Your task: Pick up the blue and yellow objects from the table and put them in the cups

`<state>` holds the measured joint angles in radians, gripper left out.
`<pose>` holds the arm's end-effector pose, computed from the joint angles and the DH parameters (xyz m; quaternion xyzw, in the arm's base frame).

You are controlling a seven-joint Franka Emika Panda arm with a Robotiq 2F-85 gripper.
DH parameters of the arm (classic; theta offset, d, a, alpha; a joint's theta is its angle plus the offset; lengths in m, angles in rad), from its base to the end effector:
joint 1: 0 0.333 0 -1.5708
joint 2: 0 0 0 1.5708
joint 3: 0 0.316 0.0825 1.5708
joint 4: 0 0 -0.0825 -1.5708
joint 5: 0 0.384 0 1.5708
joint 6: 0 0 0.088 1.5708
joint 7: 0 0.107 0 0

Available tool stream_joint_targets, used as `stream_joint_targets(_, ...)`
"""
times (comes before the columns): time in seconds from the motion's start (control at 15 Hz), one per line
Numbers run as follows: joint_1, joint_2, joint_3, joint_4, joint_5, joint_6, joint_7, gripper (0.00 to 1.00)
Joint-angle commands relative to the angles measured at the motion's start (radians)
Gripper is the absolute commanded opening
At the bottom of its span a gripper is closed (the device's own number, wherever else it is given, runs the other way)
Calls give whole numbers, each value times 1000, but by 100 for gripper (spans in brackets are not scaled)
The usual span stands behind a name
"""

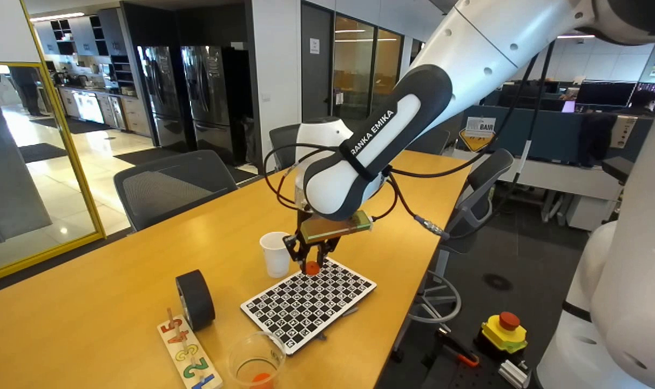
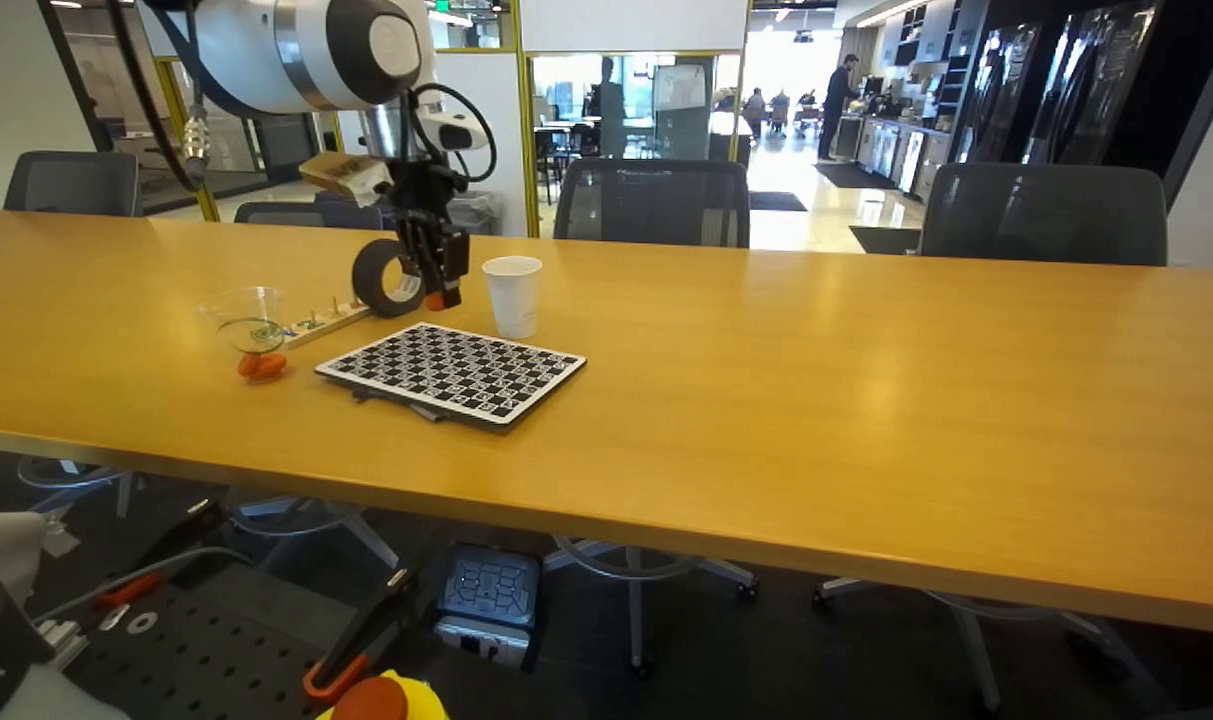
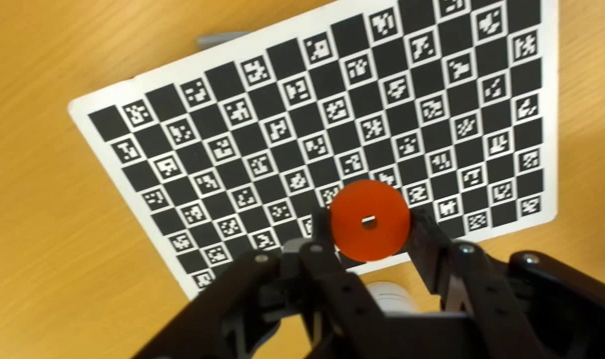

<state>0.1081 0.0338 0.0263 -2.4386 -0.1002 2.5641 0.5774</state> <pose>0.4888 0.0677 0.2975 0.9823 -0.1795 0.0530 0.0110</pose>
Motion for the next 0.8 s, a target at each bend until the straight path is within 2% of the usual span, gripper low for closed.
stream_joint_targets(0.0, 35, -56, 60, -32, -33, -3, 6, 17)
stream_joint_targets(0.73, 132, -122, 236, -69, -103, -4, -3, 17)
